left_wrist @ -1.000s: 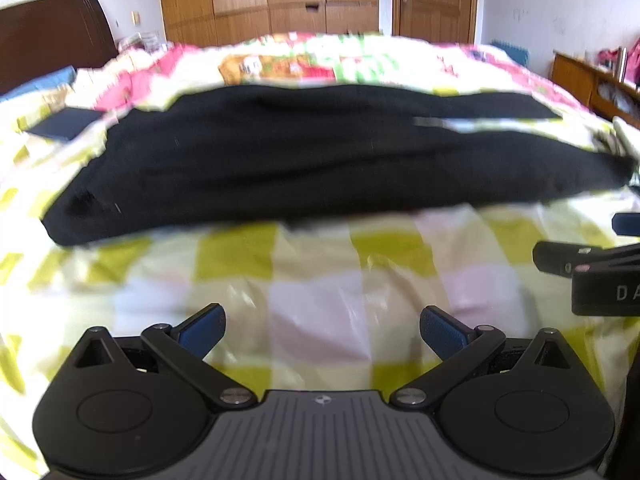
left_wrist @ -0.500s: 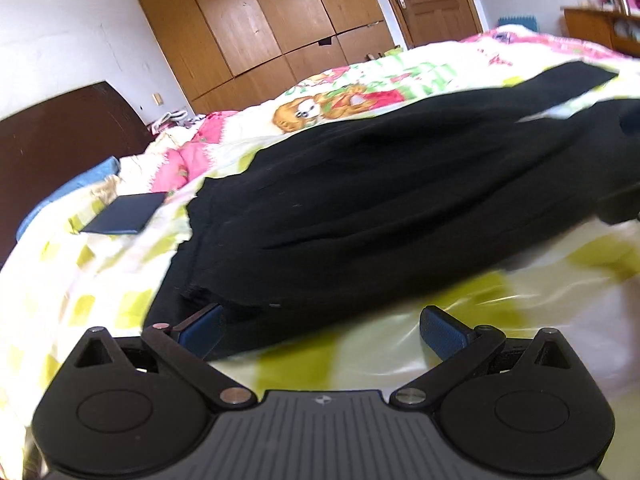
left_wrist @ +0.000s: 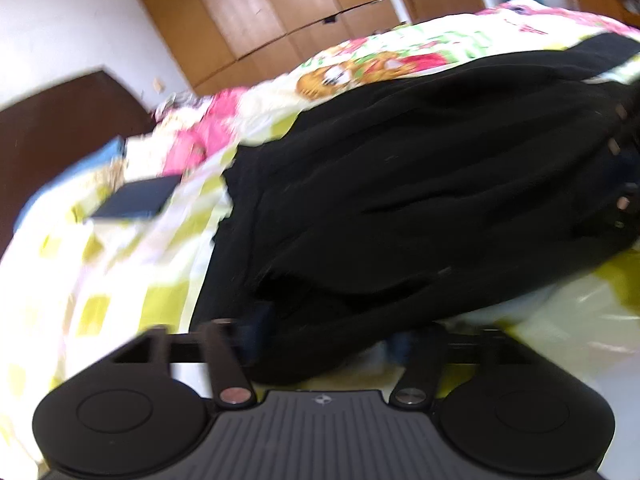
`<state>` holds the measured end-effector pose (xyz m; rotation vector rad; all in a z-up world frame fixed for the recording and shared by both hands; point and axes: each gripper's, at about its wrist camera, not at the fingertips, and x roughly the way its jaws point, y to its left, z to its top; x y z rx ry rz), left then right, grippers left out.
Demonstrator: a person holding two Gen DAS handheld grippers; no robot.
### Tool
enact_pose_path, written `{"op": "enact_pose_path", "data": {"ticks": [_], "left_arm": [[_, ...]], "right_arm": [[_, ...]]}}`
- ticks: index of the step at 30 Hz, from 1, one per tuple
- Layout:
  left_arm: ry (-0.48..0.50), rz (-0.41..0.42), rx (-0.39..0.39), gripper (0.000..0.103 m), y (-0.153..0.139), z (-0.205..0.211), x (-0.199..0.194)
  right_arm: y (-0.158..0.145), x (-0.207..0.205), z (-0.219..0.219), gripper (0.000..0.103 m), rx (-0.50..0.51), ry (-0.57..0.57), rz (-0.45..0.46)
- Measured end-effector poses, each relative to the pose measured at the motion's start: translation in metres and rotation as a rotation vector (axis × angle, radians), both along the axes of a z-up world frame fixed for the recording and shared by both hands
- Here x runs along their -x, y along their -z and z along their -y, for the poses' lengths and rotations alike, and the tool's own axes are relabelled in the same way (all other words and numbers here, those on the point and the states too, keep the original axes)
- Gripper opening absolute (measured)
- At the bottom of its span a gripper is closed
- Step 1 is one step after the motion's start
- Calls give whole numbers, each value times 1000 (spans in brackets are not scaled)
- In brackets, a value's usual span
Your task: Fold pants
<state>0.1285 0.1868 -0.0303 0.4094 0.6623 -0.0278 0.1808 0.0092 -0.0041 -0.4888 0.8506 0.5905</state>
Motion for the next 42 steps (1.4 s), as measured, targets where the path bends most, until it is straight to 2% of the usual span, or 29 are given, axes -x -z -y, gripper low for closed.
{"op": "enact_pose_path", "data": {"ticks": [2,5,8,13,15,20,22,23,26,29,33,36,39,42], "left_arm": [[-13,-13,64,48,1,-16,1],[-36,-11,76,36,1,-28,10],[-48,-15,89,34,1,-38,20],[-52,-34,57,32,-4,-51,41],[-60,-48,50,32,-5,-56,45],[-84,-49,49,34,-14,-56,57],[-100,-39,42,35,-19,-50,62],[-106,-37,34,36,-22,-47,65],[-124,-29,32,37,-32,-36,73],[-111,-16,38,37,-44,-15,78],[13,-10,33,40,-50,49,76],[128,-35,79,45,-49,110,63],[239,-69,115,46,-44,172,47],[339,-94,133,46,-43,225,35]], "right_arm": [[1,7,-10,3,14,-38,-7],[0,21,-26,3,17,-75,-21],[-4,30,-37,3,-13,-101,-59],[-6,42,-55,3,-57,-151,-131],[-5,51,-60,4,-52,-172,-127],[-17,49,-33,9,-158,-79,-143],[-23,42,-1,26,-200,-6,-137],[-26,38,19,30,-211,44,-130],[-32,27,100,33,-224,240,-102],[-32,24,198,33,-239,492,-93],[-23,33,327,33,-224,819,-48],[-20,47,414,35,-302,1039,-22],[-14,56,480,35,-412,1184,4],[-7,49,519,35,-537,1272,7]]}}
